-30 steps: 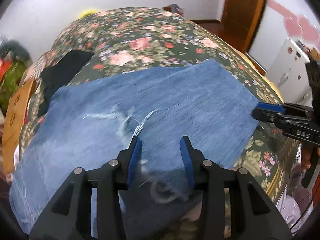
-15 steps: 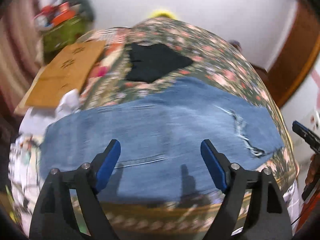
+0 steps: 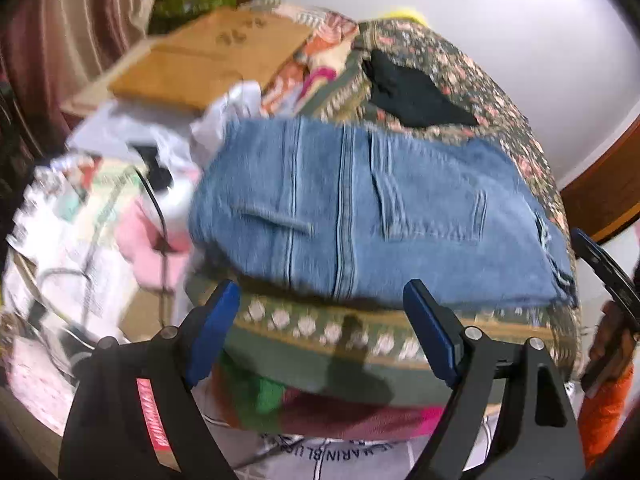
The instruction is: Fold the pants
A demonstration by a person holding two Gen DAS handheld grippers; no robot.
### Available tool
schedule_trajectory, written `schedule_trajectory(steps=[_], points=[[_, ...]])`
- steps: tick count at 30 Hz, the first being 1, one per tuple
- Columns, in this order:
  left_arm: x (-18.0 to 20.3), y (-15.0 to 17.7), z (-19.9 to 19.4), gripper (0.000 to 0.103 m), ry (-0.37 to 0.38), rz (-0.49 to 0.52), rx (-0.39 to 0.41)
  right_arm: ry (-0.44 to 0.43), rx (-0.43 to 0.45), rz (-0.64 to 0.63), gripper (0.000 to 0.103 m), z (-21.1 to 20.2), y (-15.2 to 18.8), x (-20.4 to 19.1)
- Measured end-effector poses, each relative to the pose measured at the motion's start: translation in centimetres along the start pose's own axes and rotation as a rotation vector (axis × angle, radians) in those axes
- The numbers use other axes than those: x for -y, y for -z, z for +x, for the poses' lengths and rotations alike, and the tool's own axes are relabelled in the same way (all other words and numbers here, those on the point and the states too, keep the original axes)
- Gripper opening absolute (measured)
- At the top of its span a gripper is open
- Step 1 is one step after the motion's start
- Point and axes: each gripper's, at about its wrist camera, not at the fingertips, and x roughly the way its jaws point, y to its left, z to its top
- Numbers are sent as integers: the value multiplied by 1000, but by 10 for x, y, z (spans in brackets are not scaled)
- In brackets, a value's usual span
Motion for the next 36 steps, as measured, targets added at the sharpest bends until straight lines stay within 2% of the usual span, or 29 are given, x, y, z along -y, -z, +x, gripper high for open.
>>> schedule_trajectory(steps=[5,7,9,13,16,20,22,26,33,34,36], points=[[-11,14,30,84,159,-72,-97,42,-100,-24,50,31,6,-9],[-13,16,32,89,189,-87,-81,78,-148,-32,50,42,11,-9],[-15,16,33,97,244,-110,-70,85,-154,-24,54,46,16,-7],[-21,11,32,98,288,-150,-65,75,-162,3,57,44,16,-4],[-32,4,20,98,295,-199,-20,84,-163,-5,57,44,17,-5],[-41,0,28,98,392,-269,-43,85,-165,-5,58,46,16,-6],[-39,0,41,98,378,-271,-64,85,-165,-2,59,47,15,-5],[-31,1,50,98,340,-237,-56,83,-165,-1,59,47,15,-5],[-39,-13,70,97,320,-297,-43,76,-161,7,60,48,15,-4],[-37,-16,72,95,300,-297,-37,76,-160,8,60,48,15,-3],[-35,-20,74,77,232,-291,-26,74,-158,11,60,48,15,-3]])
